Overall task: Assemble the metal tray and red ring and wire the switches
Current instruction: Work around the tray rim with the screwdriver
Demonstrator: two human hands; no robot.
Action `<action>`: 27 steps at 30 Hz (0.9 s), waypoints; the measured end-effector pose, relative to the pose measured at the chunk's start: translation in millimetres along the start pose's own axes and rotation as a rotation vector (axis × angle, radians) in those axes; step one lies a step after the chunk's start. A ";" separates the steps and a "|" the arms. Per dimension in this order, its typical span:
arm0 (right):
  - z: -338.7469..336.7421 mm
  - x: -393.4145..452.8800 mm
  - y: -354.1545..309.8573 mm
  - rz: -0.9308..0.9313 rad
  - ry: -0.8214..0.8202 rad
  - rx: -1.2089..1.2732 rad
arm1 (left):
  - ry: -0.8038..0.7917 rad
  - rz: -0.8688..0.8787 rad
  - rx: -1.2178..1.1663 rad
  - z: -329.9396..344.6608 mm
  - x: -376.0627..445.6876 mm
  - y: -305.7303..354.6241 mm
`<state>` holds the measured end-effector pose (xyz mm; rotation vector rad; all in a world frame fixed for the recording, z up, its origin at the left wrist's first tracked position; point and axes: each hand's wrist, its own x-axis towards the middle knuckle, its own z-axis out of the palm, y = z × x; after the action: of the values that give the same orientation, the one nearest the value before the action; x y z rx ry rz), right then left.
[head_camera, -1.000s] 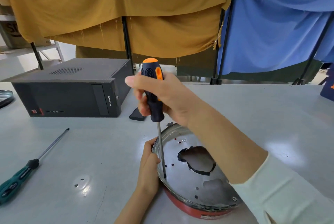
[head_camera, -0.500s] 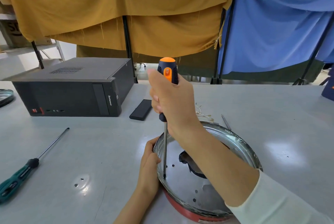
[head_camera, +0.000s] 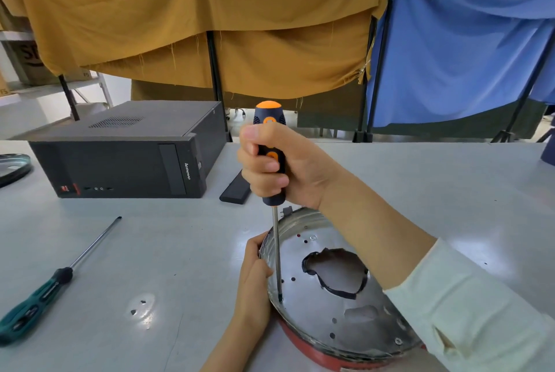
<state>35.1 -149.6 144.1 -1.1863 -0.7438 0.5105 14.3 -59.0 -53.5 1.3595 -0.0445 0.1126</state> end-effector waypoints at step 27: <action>16.8 1.4 21.7 -0.262 0.534 -0.061 | 0.054 0.012 -0.015 0.5 3.9 -8.2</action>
<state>23.9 -131.2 126.9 -1.1887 -0.4427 -0.0534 19.1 -60.9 -61.0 1.3411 -0.0077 0.1589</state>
